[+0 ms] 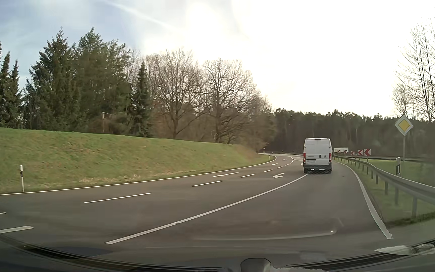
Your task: Follow the waypoints while adhering to traffic rules and regulations
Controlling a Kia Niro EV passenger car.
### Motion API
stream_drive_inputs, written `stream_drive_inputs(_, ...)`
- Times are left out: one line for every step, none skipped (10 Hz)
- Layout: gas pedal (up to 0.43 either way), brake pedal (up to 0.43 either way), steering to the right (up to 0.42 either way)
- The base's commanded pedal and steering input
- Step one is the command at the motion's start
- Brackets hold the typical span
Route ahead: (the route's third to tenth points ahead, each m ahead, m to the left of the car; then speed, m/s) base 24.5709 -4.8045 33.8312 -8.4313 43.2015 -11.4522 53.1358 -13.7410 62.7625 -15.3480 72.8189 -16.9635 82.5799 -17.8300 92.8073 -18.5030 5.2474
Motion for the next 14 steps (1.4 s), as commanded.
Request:
stream_drive_inputs(0.579,0.000,0.268)
stream_drive_inputs(0.591,0.000,0.240)
stream_drive_inputs(0.591,0.000,0.217)
stream_drive_inputs(0.591,0.000,0.191)
stream_drive_inputs(0.591,0.000,0.172)
stream_drive_inputs(0.591,0.000,0.157)
stream_drive_inputs(0.598,0.000,0.143)
stream_drive_inputs(0.610,0.000,0.128)
stream_drive_inputs(0.630,0.000,0.114)
stream_drive_inputs(0.630,0.000,0.100)
stream_drive_inputs(0.642,0.000,0.086)
stream_drive_inputs(0.642,0.000,0.075)
stream_drive_inputs(0.642,0.000,0.066)
stream_drive_inputs(0.650,0.000,0.053)
